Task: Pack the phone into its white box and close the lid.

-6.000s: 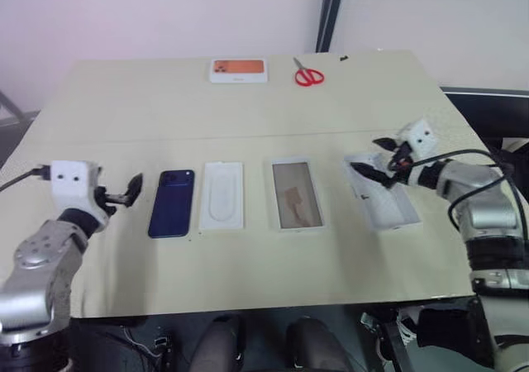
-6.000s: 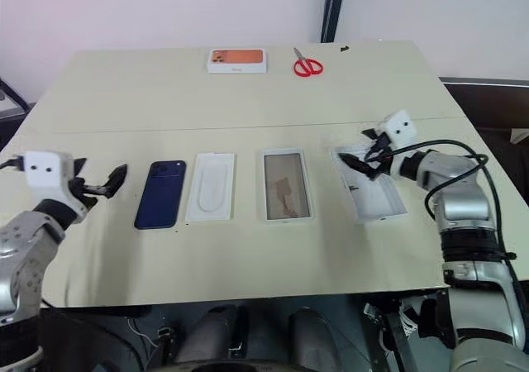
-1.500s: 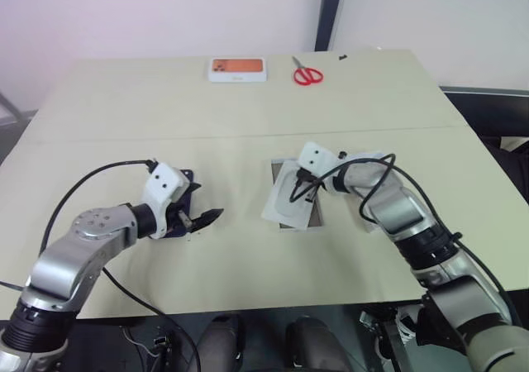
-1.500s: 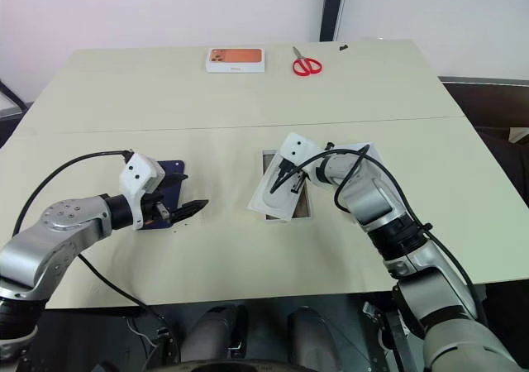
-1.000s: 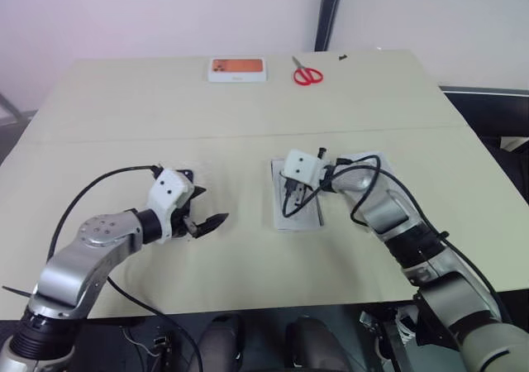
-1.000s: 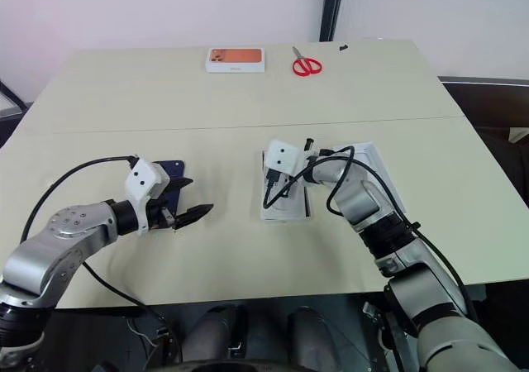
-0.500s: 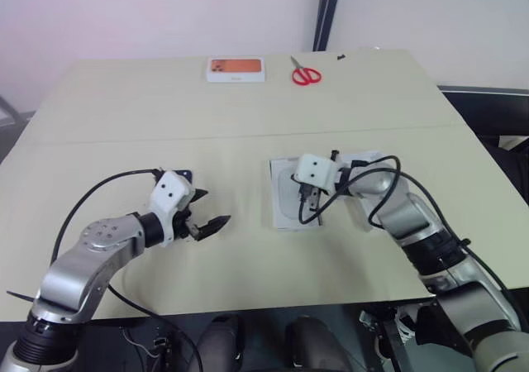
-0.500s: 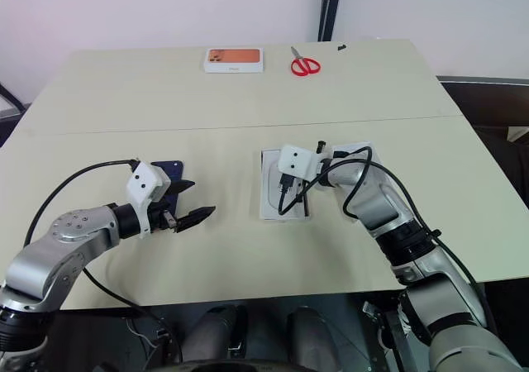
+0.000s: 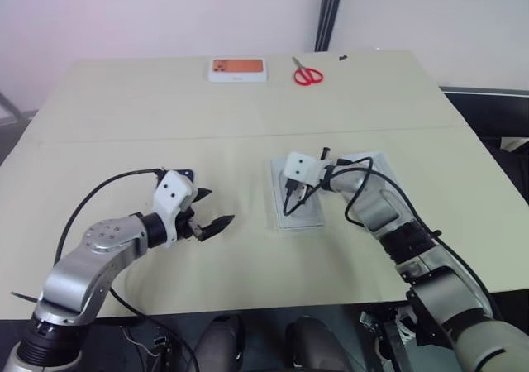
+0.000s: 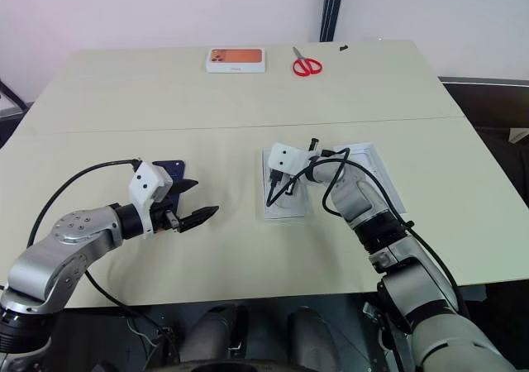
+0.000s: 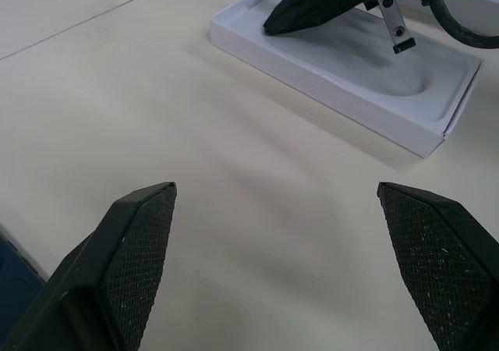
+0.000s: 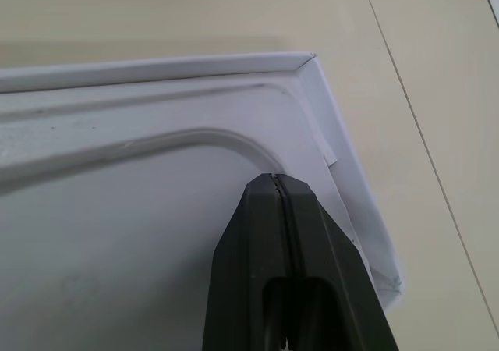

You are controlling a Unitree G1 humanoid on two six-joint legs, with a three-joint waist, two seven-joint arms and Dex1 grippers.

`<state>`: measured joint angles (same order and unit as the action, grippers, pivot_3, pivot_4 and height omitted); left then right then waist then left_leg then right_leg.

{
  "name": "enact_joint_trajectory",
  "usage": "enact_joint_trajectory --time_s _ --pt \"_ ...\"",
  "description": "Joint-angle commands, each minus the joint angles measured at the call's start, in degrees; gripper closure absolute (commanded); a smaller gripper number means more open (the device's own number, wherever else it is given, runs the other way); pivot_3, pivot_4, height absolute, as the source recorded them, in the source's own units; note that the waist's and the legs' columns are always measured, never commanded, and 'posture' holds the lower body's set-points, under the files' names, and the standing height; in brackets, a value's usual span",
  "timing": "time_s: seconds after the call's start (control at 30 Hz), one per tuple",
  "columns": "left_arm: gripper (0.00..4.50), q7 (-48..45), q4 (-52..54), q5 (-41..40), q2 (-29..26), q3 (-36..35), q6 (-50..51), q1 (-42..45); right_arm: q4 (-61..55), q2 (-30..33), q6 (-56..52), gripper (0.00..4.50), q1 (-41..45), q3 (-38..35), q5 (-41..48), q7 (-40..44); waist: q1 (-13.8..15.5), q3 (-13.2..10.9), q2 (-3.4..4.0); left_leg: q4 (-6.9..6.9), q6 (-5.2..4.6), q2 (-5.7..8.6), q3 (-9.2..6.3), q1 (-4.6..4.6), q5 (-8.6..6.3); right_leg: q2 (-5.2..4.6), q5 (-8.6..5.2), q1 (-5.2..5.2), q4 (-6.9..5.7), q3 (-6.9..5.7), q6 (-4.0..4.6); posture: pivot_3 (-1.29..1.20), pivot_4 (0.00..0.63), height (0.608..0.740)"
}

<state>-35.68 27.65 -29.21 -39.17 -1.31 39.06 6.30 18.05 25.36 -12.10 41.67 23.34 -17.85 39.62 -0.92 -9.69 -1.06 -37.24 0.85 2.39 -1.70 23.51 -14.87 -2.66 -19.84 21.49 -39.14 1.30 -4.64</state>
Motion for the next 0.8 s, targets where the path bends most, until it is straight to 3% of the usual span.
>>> enact_joint_trajectory --time_s 0.03,0.17,0.47,0.8 --pt "0.13 0.4 2.4 -0.1 0.2 -1.3 -0.1 -0.3 -1.5 -0.3 0.4 4.49 1.0 -1.3 0.2 0.1 0.0 0.0 0.0 0.0 0.0 0.0 0.0 0.0 0.0 0.0 0.0 0.0 0.0 0.0 0.0 0.0 0.15 0.74" --pt "0.13 0.5 2.4 -0.1 0.3 -1.3 0.0 -0.1 -6.3 1.1 -1.1 4.49 -0.6 -3.3 2.6 2.7 0.0 0.0 0.0 0.01 0.0 0.0 0.0 0.0 0.0 0.0 0.0 0.01 -0.01 0.0 0.0 0.0 0.15 0.74" --pt "0.13 -2.8 2.0 -1.7 -0.9 -3.7 -1.1 -1.5 -26.0 10.1 -4.6 4.49 -10.4 -5.5 12.0 17.0 0.1 0.0 0.0 0.0 -0.28 -0.01 -0.02 0.0 -0.16 0.0 0.0 -0.03 0.02 -0.01 0.0 0.0 0.15 0.74" --pt "0.13 -9.0 2.9 -2.0 -4.6 -5.0 -3.2 -5.1 -27.8 9.9 -7.5 4.49 -12.9 -3.3 8.8 15.1 0.1 0.0 0.02 0.01 -0.28 -0.02 -0.02 -0.02 -0.16 -0.01 0.0 -0.04 0.03 0.01 0.01 0.0 0.15 0.74"
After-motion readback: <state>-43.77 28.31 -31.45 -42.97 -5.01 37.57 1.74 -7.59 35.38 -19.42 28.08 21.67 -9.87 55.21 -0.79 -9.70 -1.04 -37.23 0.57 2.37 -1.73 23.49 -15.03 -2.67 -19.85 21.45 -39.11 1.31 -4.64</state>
